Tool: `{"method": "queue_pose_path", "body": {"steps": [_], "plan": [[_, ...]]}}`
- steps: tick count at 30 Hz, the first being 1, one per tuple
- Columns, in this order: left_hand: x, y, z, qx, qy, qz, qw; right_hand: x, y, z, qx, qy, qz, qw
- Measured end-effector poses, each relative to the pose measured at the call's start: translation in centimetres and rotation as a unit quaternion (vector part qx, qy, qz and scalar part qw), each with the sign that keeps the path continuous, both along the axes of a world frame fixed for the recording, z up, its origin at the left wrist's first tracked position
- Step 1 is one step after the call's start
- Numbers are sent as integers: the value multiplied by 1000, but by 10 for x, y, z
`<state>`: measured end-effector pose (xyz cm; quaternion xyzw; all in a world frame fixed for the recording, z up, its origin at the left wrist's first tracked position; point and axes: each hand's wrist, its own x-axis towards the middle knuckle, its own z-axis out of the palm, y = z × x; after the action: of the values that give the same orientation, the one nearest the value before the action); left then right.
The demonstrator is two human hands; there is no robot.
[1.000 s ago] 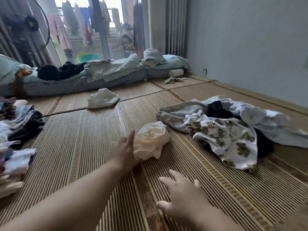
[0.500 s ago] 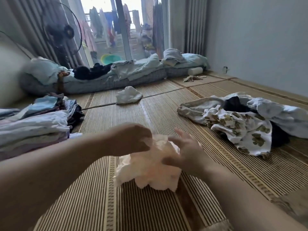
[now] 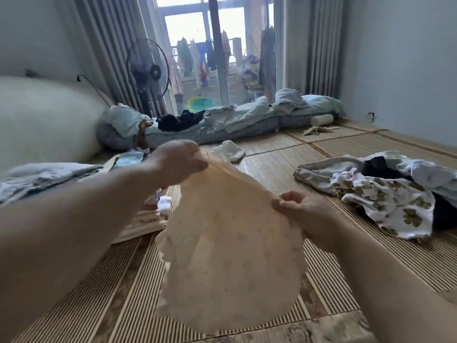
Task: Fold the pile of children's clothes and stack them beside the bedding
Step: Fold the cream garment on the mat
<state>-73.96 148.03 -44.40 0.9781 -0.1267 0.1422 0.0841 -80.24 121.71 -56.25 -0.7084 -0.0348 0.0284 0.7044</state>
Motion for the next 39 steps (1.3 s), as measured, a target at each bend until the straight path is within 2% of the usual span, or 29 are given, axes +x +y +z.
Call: {"method": "queue_pose_path", "body": {"steps": [3,5,7,9,11,13,16,18,21,23,26,32,37,39], "plan": [[4,-22,-47,-82,76,-7,994,12,3,-21,21,60,-69,996],[-7,-42,-84,-161,172,-21,972,21,-1,-37,1,93,-103,990],[-20,-63,-122,-140,199,-38,969,29,-3,-51,-33,127,-114,985],[-38,-84,-157,-92,177,-64,978,33,-3,-61,-51,153,-106,981],[-58,-103,-182,-121,190,-100,969,35,-2,-65,-36,165,-95,981],[-71,-118,-200,-191,224,-114,949,33,-3,-62,17,176,-48,983],[-73,-130,-208,-341,247,-51,906,27,1,-50,86,186,49,978],[-70,-128,-204,-405,223,-25,887,22,4,-44,88,173,78,978],[-68,-115,-193,-420,206,-36,883,10,6,-32,68,121,114,984],[-69,-105,-179,-442,224,-67,866,-2,11,-22,-1,60,119,991],[-70,-91,-151,-473,258,-127,833,-18,23,-4,-85,-15,69,994],[-85,-58,-66,-425,204,-182,863,-22,58,71,-164,-122,-91,975],[-99,-37,-9,-373,121,-162,906,-18,86,140,-198,-139,-6,970],[-104,-26,8,-390,127,-148,900,-20,96,156,-209,-157,-2,965]]}}
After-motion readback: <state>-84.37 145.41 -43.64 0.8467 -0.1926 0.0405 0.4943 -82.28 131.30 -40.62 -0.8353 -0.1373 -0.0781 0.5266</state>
